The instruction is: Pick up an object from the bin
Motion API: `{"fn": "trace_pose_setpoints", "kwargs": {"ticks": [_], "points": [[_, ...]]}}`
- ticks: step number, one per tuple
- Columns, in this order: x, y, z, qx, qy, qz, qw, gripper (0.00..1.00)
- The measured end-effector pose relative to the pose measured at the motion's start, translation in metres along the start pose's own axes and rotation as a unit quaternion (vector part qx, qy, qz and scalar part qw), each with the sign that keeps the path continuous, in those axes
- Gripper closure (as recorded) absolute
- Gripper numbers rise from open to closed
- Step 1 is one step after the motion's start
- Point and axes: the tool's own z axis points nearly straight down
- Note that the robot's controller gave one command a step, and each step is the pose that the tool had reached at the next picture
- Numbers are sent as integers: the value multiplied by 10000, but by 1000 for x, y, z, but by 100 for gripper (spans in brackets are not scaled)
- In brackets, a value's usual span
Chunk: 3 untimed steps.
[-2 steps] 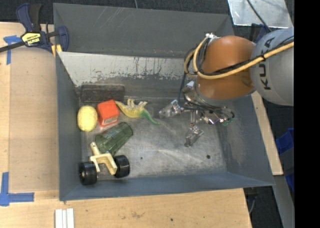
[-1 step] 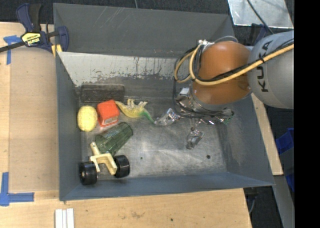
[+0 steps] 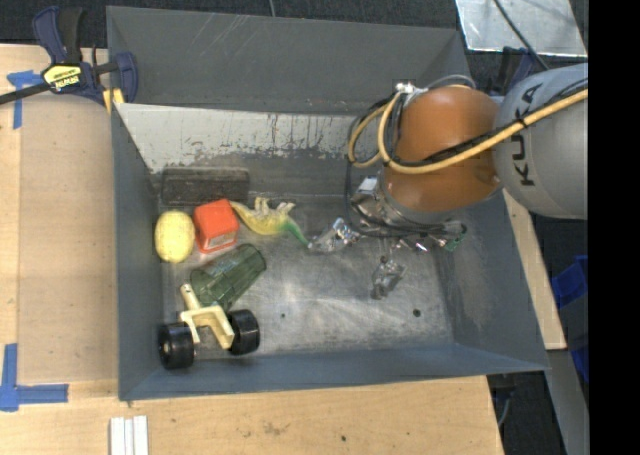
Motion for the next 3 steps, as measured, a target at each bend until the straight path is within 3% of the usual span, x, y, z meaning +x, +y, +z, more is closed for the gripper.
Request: {"fn": "trace_pose_setpoints", "kwargs": {"ticks": [1,2,3], "points": [[20,-27,26,-1,7,-56,10000,0],[25,-19,-13,-33,24,-1478,9890,0],[11,6,-23,15,-1,-2463,9692,0]]}}
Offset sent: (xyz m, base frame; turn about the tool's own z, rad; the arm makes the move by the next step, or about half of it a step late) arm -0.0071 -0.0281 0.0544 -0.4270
